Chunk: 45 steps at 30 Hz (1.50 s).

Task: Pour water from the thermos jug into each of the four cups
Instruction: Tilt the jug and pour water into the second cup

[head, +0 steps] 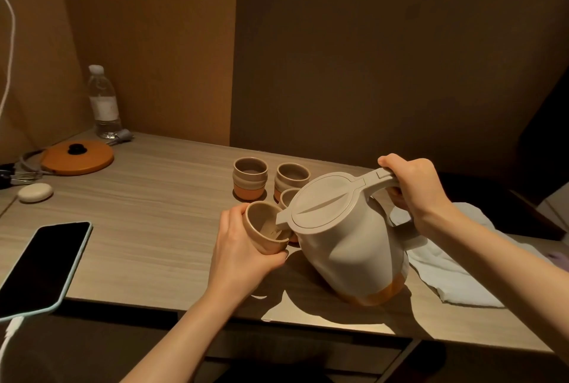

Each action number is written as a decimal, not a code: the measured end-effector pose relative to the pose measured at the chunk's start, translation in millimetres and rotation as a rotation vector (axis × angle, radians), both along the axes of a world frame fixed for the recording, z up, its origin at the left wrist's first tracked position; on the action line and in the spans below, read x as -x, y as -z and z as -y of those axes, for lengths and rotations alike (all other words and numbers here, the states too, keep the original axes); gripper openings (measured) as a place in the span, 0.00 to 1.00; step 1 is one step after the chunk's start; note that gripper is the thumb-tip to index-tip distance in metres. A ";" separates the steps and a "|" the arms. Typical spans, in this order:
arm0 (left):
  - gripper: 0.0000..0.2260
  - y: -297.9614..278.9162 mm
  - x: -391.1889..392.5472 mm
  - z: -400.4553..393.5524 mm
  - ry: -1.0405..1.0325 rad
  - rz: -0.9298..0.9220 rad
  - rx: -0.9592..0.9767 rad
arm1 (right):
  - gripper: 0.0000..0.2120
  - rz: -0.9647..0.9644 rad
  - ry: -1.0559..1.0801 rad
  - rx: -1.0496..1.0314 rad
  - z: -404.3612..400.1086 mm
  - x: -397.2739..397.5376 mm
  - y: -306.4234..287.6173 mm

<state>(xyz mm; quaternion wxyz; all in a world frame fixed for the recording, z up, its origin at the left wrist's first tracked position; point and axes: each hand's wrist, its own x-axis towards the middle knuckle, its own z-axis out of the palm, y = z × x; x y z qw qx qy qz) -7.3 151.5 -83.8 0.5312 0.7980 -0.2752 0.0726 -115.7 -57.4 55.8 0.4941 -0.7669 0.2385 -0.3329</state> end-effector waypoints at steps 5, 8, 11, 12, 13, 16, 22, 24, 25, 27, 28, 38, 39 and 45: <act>0.39 2.9 1.4 -0.2 0.002 -0.008 0.024 | 0.23 -0.011 0.006 0.016 -1.6 -0.4 -0.2; 0.39 3.5 2.5 -1.0 0.008 -0.017 0.043 | 0.23 -0.016 0.006 0.024 -2.9 -0.7 -0.2; 0.39 3.9 3.7 -1.7 0.012 -0.029 0.060 | 0.23 -0.017 0.007 0.026 -3.9 -0.9 -0.6; 0.39 4.0 4.0 -1.6 0.012 -0.029 0.062 | 0.23 -0.018 0.009 0.030 -4.2 -1.2 -0.7; 0.39 4.0 4.4 -1.6 0.010 -0.028 0.062 | 0.24 -0.018 0.010 0.031 -4.6 -1.3 -0.9; 0.39 4.0 6.0 -2.0 0.008 -0.039 0.067 | 0.27 -0.019 0.004 0.027 -5.4 -1.7 -1.4; 0.38 6.0 6.3 -2.7 0.009 -0.054 0.075 | 0.24 -0.029 0.004 0.037 -7.4 -2.5 -2.1; 0.38 6.1 6.7 -3.0 0.008 -0.055 0.082 | 0.24 -0.027 0.010 0.038 -8.1 -2.9 -2.2; 0.38 5.9 7.1 -3.2 0.007 -0.057 0.085 | 0.23 -0.026 0.011 0.042 -8.6 -2.9 -2.3; 0.37 5.7 7.9 -3.2 0.008 -0.067 0.089 | 0.22 -0.031 0.010 0.054 -9.6 -3.0 -2.6; 0.38 5.6 8.2 -3.1 0.008 -0.072 0.090 | 0.22 -0.036 0.010 0.056 -10.1 -3.1 -2.9; 0.38 9.0 8.4 -4.0 -0.006 -0.088 0.103 | 0.22 -0.061 0.007 0.085 -11.8 -4.9 -3.0; 0.39 9.8 8.5 -4.0 -0.007 -0.092 0.105 | 0.22 -0.066 0.006 0.094 -12.0 -5.2 -3.0; 0.38 12.6 9.2 -6.2 -0.009 -0.110 0.122 | 0.25 -0.074 -0.014 0.114 -14.4 -7.1 -4.2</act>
